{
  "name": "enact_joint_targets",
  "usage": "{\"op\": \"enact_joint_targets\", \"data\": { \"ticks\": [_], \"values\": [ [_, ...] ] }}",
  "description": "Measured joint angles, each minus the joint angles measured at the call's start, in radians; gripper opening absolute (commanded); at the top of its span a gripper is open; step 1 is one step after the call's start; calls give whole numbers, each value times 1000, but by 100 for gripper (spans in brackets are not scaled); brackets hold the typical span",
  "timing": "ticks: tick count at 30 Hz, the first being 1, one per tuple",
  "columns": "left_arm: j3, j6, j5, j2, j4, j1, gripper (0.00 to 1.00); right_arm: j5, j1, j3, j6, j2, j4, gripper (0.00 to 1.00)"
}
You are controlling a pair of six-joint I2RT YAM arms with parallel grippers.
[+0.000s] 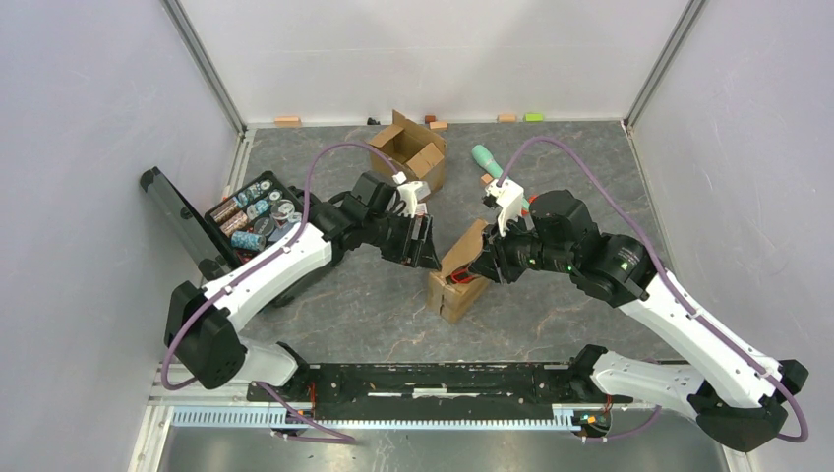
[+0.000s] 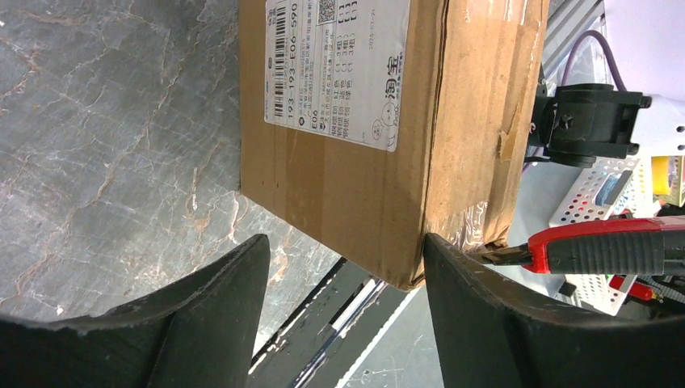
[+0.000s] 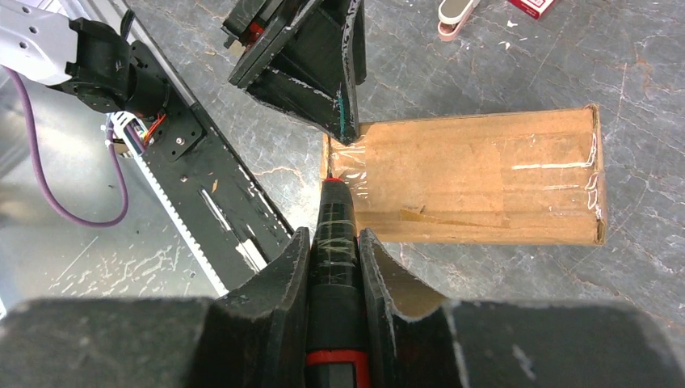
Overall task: Unpack the express box
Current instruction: Cut the express box at the center of the board.
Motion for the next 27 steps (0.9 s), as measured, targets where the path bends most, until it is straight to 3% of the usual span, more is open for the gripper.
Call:
{"op": "enact_joint_targets", "data": {
  "ticks": [27],
  "values": [
    [-13, -1, 72, 47, 96, 48, 73, 43, -4, 43, -5, -19, -140, 0]
  ]
}}
